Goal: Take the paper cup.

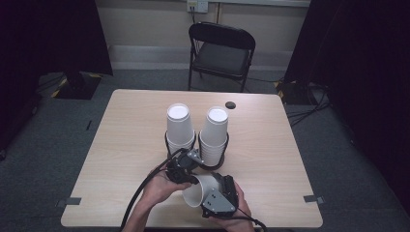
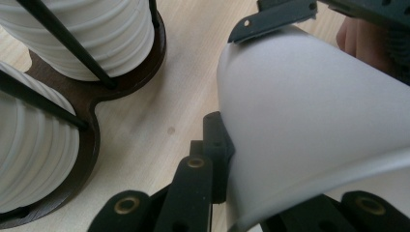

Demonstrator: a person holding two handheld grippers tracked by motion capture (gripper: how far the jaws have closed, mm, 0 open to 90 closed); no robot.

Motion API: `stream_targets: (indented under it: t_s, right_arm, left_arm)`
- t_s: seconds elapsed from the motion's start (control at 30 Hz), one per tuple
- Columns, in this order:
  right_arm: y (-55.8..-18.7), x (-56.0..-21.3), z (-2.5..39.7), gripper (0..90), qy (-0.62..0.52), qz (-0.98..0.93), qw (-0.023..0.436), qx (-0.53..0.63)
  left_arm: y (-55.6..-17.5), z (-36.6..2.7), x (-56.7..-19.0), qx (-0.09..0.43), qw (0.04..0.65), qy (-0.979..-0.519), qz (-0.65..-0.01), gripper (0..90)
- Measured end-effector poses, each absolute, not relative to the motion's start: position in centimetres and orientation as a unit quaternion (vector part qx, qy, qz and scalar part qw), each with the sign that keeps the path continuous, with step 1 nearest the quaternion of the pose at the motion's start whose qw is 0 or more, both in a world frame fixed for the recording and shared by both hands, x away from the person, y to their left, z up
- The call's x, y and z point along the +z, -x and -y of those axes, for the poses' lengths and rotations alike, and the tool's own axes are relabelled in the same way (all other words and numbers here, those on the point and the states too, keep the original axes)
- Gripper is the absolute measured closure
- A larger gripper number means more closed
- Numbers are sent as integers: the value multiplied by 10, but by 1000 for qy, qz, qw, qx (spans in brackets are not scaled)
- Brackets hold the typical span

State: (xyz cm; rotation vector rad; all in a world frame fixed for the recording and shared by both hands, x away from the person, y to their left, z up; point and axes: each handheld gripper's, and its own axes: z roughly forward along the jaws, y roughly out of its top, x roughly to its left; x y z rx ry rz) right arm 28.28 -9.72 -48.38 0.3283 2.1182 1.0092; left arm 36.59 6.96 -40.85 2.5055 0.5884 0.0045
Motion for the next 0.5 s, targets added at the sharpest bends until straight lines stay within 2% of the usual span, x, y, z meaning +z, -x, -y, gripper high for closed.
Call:
stream_targets:
  t_s: [0.23, 0.5]
  right_arm:
    - [-279, -478, 85, 86, -95, -818, 401, 402]
    - [-275, -475, 77, 98, -82, -812, 403, 415]
  left_arm:
    - [-365, -65, -409, 0, 287, -931, -226, 865]
    - [-366, -60, -411, 4, 283, -930, -234, 859]
